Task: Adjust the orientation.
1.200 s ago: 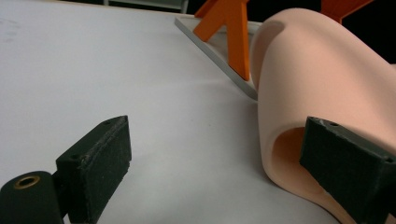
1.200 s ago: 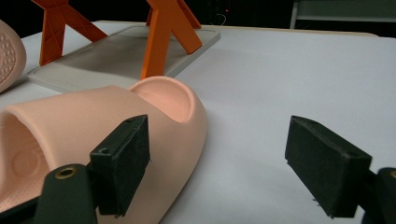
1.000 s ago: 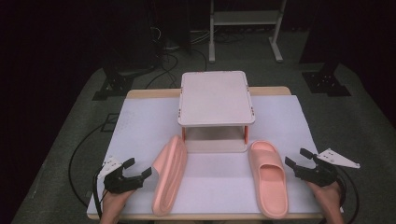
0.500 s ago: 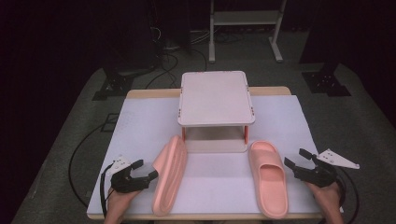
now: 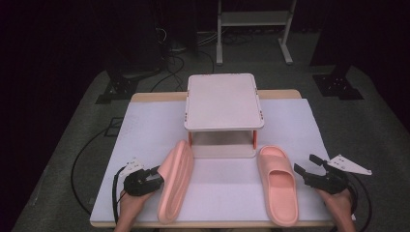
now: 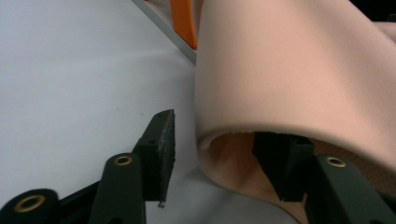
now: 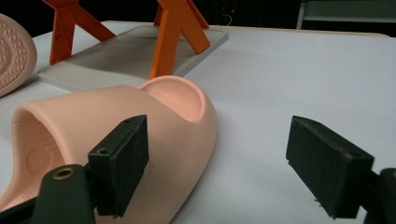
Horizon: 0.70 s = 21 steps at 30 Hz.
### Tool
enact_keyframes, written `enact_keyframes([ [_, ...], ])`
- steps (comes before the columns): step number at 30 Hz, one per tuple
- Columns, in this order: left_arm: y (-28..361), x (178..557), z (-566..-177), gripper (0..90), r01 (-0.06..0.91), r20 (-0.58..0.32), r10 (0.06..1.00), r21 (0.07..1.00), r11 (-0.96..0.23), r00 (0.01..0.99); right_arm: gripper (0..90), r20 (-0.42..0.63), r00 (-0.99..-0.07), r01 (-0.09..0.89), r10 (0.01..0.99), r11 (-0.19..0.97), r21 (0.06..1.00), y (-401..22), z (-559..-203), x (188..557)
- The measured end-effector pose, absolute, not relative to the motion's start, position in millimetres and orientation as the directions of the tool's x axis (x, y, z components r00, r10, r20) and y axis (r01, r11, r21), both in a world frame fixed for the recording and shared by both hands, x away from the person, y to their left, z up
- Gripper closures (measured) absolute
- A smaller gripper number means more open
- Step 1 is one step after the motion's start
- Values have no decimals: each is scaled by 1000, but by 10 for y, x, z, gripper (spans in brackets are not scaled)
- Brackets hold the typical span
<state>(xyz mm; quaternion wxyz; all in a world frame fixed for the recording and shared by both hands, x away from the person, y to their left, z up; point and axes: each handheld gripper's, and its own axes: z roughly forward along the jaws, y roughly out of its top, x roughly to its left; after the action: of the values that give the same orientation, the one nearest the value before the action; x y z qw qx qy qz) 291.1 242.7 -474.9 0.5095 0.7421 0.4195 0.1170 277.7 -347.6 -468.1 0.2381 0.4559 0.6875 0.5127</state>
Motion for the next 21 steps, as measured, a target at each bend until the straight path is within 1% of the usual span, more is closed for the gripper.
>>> enact_keyframes([
  [2, 2415, 2919, -4745, 525, 502, -259, 737, 856, -124, 624, 207, 142, -471, 383, 871, 56, 922, -3478, -4683, 2775],
  [5, 2400, 2919, -4739, 551, 500, -261, 732, 857, -124, 629, 207, 144, -470, 385, 871, 55, 921, -3478, -4685, 2775],
  [13, 2375, 2915, -4728, 558, 496, -283, 721, 863, -97, 633, 207, 143, -471, 387, 870, 58, 920, -3476, -4690, 2779],
  [21, 2326, 2893, -4683, 554, 471, -267, 717, 877, -96, 644, 207, 141, -473, 387, 870, 61, 920, -3471, -4695, 2783],
])
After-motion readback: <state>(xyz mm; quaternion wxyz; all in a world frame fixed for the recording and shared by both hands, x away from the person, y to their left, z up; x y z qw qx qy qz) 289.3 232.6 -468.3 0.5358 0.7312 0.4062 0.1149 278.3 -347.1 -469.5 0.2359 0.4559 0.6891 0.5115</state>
